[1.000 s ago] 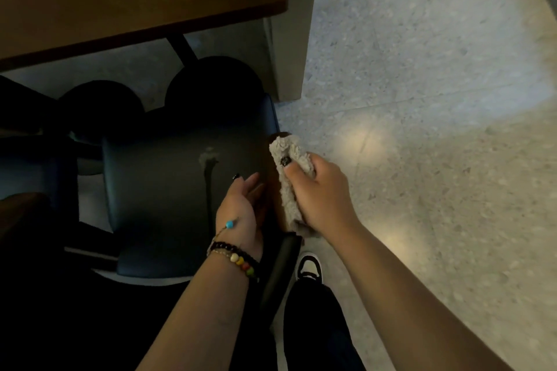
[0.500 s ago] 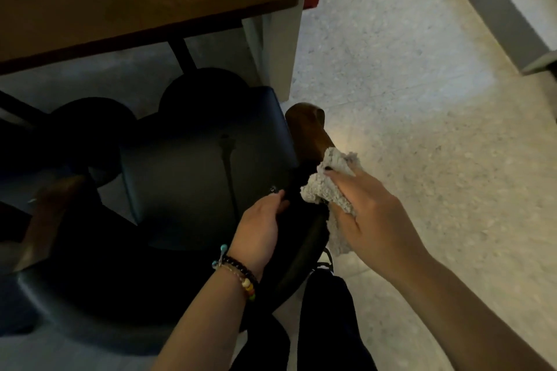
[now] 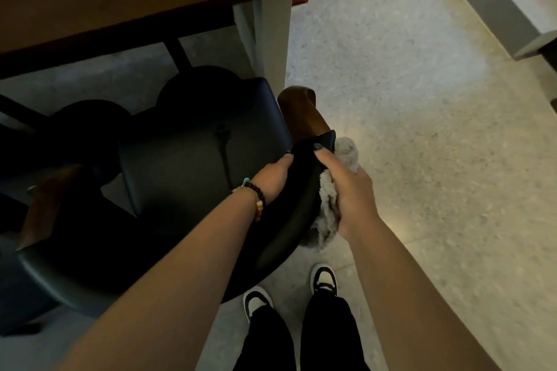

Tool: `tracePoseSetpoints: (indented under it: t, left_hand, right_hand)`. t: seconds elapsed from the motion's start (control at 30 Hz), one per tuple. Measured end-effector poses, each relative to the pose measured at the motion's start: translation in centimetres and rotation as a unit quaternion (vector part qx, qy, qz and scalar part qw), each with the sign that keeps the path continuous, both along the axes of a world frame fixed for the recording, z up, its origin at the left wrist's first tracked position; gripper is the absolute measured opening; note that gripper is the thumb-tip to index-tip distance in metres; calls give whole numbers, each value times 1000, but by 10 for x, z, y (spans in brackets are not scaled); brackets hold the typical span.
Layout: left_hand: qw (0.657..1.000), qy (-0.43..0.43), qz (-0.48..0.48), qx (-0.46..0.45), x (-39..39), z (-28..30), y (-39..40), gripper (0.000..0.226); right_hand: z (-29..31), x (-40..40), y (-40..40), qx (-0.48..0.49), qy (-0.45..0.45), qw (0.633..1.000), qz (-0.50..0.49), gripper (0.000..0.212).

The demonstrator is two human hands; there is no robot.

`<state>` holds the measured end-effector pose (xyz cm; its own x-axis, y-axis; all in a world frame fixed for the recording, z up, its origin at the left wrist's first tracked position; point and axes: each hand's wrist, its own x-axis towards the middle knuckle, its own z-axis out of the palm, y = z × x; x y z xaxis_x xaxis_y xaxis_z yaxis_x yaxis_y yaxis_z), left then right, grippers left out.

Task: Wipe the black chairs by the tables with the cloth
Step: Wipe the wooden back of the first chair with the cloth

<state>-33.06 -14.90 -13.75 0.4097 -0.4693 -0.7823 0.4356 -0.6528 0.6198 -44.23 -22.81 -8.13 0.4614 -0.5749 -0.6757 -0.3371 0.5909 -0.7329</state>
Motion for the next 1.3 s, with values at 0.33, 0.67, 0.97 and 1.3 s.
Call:
tracePoseSetpoints:
  t: [0.33, 0.67, 0.97, 1.3]
  left_hand:
    - [996, 50, 8, -67, 13, -44, -2, 40]
    - [994, 40, -43, -94, 6, -53, 9, 39]
    - [995, 56, -58, -61, -28, -49, 56, 88]
    - [987, 138, -76, 13, -68, -47, 92, 100]
  right_hand:
    - [6, 16, -36, 101, 66, 984, 135, 31]
    - [-4, 7, -26, 49, 36, 989, 133, 25]
    - [1, -35, 23, 69, 35, 990, 115, 14]
    - [2, -83, 65, 86, 67, 991, 72, 12]
